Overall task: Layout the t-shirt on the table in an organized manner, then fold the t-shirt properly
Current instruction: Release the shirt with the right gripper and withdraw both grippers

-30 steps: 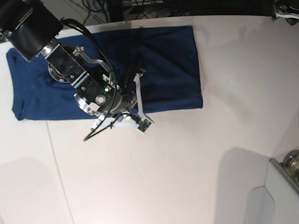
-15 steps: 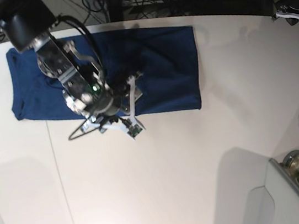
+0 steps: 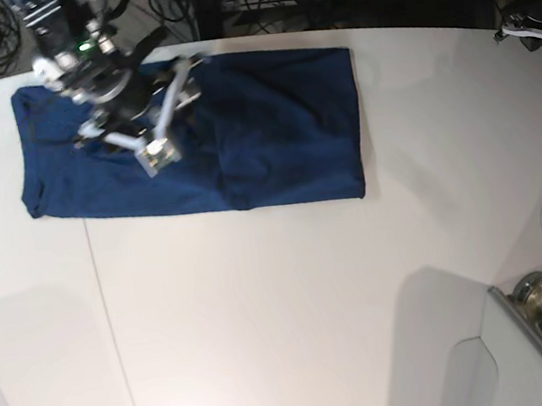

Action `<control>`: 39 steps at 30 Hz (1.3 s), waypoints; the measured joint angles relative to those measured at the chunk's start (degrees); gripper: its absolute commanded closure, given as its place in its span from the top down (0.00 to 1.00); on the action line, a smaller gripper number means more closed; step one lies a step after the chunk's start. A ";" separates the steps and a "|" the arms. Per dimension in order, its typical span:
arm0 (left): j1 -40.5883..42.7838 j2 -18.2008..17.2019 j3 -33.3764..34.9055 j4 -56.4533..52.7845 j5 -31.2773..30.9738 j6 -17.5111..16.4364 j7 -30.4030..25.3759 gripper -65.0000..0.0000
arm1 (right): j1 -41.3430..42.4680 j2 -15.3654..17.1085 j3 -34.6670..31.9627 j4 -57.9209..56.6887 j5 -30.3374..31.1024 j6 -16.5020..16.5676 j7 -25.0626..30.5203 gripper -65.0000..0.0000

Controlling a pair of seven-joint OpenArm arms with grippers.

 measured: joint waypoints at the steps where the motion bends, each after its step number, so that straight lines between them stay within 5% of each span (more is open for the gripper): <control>1: 0.04 -0.07 -0.02 0.00 0.04 0.00 0.04 0.00 | 0.02 -0.15 -1.40 -2.49 0.42 0.33 -0.61 0.55; 6: 0.00 -0.15 0.00 0.00 0.00 0.00 0.02 0.00 | -0.09 0.37 -2.62 -9.29 -0.46 -0.26 4.04 0.48; 25: 0.50 -0.79 0.00 0.00 0.00 0.00 0.02 0.00 | -0.11 -1.68 -3.30 -10.19 -0.37 -0.46 3.87 0.45; 31: 0.24 -0.79 0.00 0.00 5.22 -0.02 0.04 0.00 | 0.20 -2.84 -4.76 -10.51 -0.26 -0.46 3.50 0.04; 39: 0.15 -0.68 0.00 0.00 6.01 -0.02 0.00 0.00 | -1.53 -2.58 -4.61 -8.92 -0.31 -0.46 1.68 0.02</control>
